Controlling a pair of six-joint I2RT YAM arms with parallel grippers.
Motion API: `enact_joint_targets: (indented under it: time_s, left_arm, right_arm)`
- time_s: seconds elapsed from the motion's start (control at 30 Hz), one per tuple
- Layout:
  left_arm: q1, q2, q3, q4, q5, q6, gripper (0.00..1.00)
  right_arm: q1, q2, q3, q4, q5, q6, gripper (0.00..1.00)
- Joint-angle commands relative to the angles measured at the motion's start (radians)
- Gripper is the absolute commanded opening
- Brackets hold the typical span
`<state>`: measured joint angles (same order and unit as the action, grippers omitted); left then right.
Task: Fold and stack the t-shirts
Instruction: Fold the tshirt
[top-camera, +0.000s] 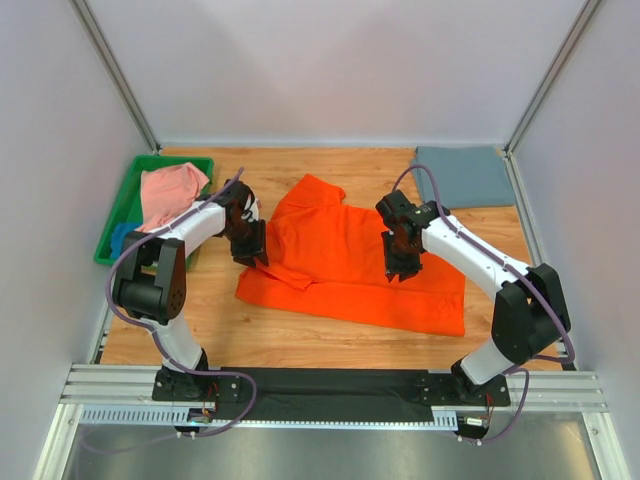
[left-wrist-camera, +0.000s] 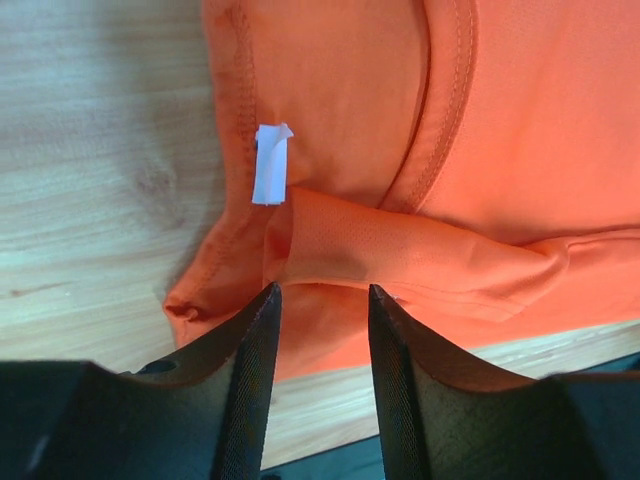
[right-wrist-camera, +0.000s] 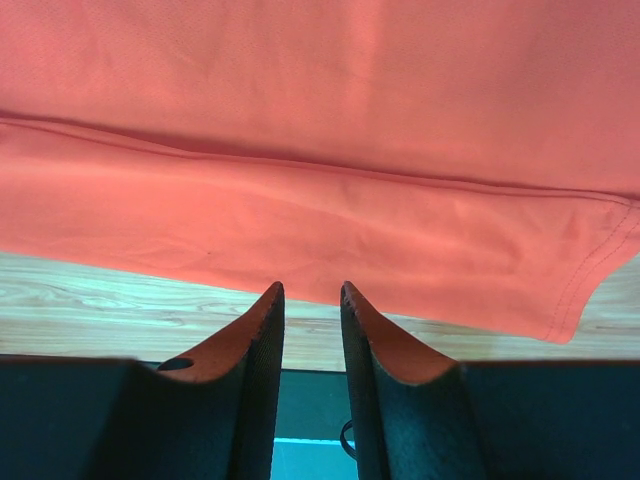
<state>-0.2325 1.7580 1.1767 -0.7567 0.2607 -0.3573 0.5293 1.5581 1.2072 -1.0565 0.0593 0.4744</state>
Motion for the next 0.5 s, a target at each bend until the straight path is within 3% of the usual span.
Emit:
enact_joint_targets:
  time_s: [0.0, 0.47]
  left_arm:
    - [0.015, -0.012, 0.001, 0.040, -0.011, 0.067, 0.48]
    - [0.032, 0.024, -0.006, 0.088, 0.075, 0.083, 0.48]
  right_arm:
    - [0.003, -0.023, 0.014, -0.010, 0.004, 0.007, 0.31]
    - [0.003, -0.020, 0.015, -0.010, -0.001, 0.010, 0.31]
